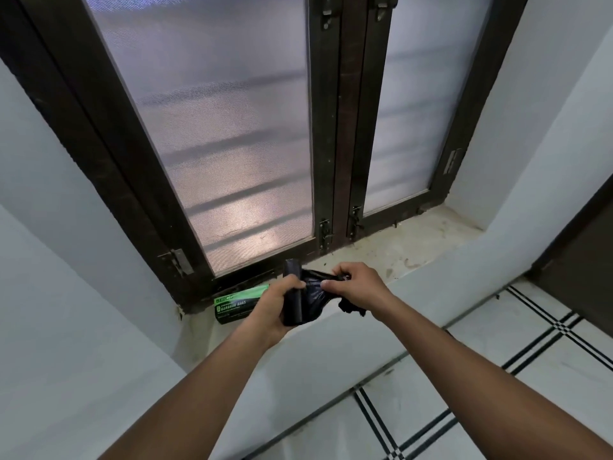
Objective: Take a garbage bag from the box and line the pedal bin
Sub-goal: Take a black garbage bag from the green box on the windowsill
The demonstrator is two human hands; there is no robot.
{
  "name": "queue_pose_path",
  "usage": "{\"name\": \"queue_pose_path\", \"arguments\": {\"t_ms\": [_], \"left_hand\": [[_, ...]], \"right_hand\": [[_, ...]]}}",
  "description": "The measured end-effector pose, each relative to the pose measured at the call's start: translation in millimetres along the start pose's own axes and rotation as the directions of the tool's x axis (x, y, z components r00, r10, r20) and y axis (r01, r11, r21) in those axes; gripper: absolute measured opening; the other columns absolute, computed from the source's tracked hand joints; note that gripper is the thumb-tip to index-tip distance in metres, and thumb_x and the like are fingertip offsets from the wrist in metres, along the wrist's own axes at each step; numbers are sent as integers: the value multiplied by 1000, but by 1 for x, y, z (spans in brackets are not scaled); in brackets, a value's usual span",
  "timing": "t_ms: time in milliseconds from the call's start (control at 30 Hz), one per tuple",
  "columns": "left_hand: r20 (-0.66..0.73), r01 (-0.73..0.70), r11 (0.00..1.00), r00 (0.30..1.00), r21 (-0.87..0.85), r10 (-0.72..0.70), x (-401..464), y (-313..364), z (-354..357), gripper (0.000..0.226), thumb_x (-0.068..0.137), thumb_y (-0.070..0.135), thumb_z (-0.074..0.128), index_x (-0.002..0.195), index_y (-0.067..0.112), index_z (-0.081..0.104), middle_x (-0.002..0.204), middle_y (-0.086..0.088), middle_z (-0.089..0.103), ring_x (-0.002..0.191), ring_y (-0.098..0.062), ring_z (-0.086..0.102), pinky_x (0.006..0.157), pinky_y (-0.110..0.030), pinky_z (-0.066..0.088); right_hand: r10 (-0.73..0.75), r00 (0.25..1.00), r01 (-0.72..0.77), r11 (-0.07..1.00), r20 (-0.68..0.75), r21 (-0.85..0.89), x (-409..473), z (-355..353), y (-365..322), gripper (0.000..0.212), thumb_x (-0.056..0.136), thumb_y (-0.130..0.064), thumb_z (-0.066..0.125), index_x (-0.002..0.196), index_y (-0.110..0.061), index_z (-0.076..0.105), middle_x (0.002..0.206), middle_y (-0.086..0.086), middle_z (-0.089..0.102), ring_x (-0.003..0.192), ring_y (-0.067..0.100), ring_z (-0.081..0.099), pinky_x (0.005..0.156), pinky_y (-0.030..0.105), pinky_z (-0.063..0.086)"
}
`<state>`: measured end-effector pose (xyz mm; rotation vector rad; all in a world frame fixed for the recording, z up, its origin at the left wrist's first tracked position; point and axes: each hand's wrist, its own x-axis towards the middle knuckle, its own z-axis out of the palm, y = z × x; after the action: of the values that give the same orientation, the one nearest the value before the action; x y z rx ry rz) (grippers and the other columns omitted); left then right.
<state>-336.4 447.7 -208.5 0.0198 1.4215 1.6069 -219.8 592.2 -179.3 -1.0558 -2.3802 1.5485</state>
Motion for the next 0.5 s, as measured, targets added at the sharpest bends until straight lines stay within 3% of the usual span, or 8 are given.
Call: {"name": "queue_pose_path", "arguments": {"t_ms": [133,233,300,433,500], "left_hand": [[23,-6,998,1000,-60,8,-1,2,3,44,76,22,53,115,4,64,107,-21,66,94,-39,65,77,-43,58],[43,2,996,999,-94,2,-1,4,6,56,70,25,53,119,2,66,106,-26,67,97,-42,64,88,-51,55],[54,5,995,999,-95,0,0,3,8,61,68,26,53,121,1,67,105,-25,65,95,-41,63,88,-48,53],[68,14,997,998,-70,-10,-1,3,10,56,71,22,57,123,1,65,105,-24,63,93,-40,66,81,-46,58],[41,5,1000,999,-7,-5,-1,3,12,58,71,19,66,125,-3,64,105,-26,68,95,-43,69,78,-47,60]], "right_hand": [[9,999,-11,999,44,35,3,-1,3,9,90,-12,59,94,-20,59,75,13,70,48,25,59,43,30,40],[-19,998,15,998,53,68,4,0,3,46,88,2,45,92,-35,70,83,11,73,49,25,58,44,32,41],[-14,999,12,998,41,64,3,1,-1,51,86,6,41,89,-29,79,79,13,73,46,24,59,40,26,38],[-45,998,47,998,-37,47,4,3,0,9,89,-18,69,89,-13,76,84,7,74,46,14,65,37,20,45],[-57,995,60,997,-82,41,6,6,6,14,83,-25,78,90,-16,69,86,6,74,59,16,71,42,25,52]]}}
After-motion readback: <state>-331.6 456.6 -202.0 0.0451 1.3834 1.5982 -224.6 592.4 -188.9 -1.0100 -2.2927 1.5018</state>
